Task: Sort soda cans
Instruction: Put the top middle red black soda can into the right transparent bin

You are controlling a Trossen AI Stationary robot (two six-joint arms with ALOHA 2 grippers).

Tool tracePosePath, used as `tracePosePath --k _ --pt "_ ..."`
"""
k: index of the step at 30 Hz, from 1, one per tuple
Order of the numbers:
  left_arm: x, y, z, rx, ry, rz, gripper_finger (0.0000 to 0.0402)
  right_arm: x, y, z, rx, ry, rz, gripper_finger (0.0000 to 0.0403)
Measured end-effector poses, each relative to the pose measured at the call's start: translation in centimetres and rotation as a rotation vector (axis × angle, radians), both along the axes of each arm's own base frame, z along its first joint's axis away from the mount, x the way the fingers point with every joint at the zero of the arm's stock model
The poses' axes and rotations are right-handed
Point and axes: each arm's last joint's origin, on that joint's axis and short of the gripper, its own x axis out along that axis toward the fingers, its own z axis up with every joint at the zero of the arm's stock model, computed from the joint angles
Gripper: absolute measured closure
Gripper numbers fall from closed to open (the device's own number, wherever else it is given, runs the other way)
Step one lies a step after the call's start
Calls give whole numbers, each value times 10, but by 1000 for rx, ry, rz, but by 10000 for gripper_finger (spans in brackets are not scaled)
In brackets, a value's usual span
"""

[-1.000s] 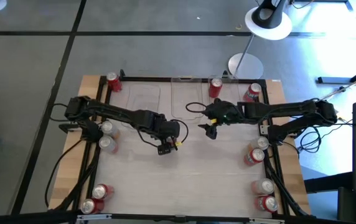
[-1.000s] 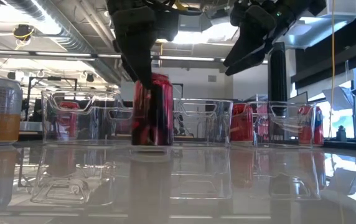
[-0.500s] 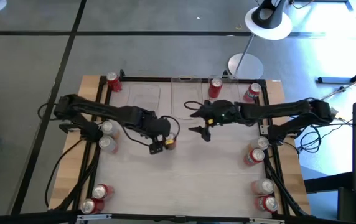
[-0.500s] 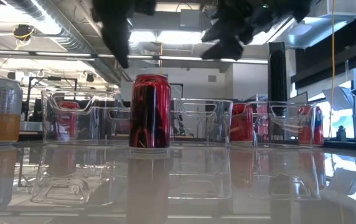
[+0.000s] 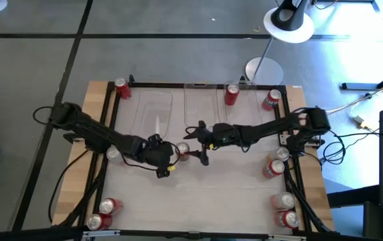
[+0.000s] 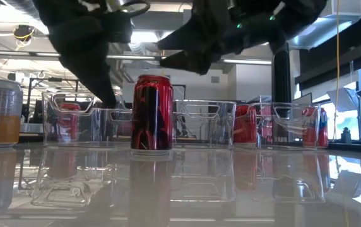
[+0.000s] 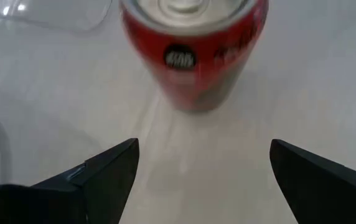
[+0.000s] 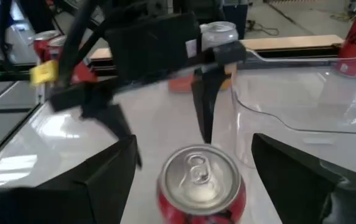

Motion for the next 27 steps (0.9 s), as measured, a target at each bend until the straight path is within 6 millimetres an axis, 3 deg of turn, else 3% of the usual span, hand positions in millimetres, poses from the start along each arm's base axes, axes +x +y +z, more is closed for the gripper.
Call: tracePosePath --k 4,14,27 --pt "-1 6 -13 24 -52 28 54 6 0 -16 -5 20 -14 88" --pt "4 15 -19 32 -135 26 54 16 1 -41 11 24 9 88" --pt "7 21 -17 28 -160 34 54 16 1 -45 15 50 34 88"
